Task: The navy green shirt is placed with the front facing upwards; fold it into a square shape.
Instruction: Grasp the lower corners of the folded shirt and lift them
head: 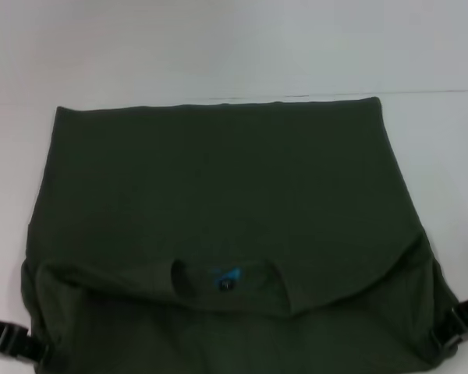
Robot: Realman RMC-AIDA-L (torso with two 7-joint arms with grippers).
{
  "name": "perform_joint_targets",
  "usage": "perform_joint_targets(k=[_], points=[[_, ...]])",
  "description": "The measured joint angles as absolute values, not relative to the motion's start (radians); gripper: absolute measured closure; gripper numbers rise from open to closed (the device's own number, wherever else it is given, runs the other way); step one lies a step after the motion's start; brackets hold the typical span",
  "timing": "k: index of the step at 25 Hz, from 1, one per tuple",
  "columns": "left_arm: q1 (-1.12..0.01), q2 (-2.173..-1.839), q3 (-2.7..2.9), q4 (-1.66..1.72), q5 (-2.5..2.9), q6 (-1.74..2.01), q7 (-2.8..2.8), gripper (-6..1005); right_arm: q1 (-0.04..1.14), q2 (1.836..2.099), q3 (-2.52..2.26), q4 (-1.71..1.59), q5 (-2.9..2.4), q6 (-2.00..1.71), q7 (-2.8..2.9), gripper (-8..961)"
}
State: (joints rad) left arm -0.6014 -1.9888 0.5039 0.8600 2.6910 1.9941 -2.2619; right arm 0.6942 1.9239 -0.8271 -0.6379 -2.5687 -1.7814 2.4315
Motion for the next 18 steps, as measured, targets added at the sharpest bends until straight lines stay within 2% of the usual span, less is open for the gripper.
perform_joint_targets(k=[9, 15, 18], points=[[-0.592, -1.992, 0.498, 0.861, 2.724, 2.025, -2.248, 938, 0.674, 1.941, -0.817, -0.639, -2.607, -1.795, 2.399, 903], [-0.603, -1.982, 0.416, 0.86, 2.713, 2.018, -2.221, 937, 0.669, 1.942, -0.729, -0.644, -2.603, -1.794, 2.368, 903], [-0.609, -1.971, 0.357, 0.859, 2.686, 2.006, -2.213, 937, 0.669, 1.934, -0.659, -0.645, -2.598, -1.794, 2.357, 903]])
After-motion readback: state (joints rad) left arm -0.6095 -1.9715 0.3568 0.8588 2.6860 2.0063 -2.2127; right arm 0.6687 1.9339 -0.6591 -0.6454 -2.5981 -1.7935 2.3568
